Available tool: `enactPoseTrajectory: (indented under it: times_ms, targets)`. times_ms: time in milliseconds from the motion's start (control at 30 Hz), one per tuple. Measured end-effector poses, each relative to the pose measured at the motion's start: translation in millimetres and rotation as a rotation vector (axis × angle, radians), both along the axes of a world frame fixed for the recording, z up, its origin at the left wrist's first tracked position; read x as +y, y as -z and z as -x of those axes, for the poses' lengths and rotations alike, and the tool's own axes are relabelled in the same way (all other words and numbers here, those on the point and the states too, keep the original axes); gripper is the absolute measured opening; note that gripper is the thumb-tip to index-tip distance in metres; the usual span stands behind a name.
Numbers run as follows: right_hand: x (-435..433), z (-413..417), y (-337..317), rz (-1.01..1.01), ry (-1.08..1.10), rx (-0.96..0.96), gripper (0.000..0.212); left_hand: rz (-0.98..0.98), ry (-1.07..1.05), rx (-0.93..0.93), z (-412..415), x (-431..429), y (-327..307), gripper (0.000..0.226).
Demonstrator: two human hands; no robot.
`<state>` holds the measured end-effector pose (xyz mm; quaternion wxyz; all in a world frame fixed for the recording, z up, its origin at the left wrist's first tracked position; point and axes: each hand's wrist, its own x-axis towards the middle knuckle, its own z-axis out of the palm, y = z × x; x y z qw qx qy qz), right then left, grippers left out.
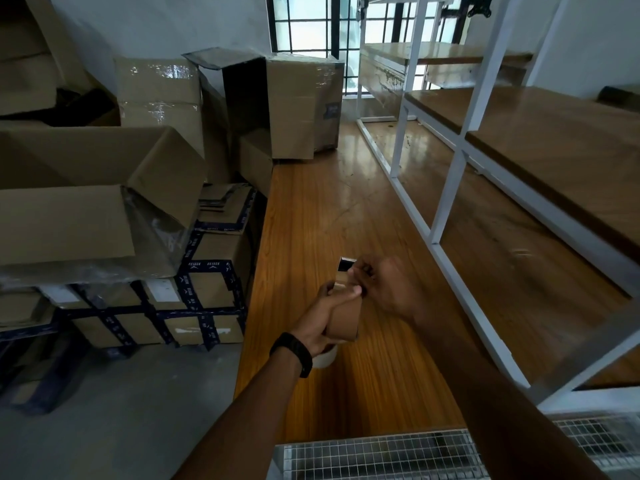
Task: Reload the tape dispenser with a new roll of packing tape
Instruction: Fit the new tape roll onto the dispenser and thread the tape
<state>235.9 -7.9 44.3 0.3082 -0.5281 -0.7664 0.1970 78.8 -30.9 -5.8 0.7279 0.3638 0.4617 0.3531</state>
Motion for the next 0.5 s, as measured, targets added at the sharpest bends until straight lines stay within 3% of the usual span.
enactPoseTrajectory:
  times_ms: [167, 333, 500]
  targets:
    - [-2, 1, 7, -0.005, 0.048, 0.02, 0.017, -0.03, -0.001, -0.045, 5, -1, 0, 0.076]
    - [-5, 9, 11, -0.019, 0.145, 0.122, 0.012, -0.108, -0.144, -0.064, 2, -3, 9, 0.079]
    - [-6, 9, 6, 0.023, 0.111, 0.139, 0.011, -0.17, -0.251, -0.069, 0, -10, 14, 0.077]
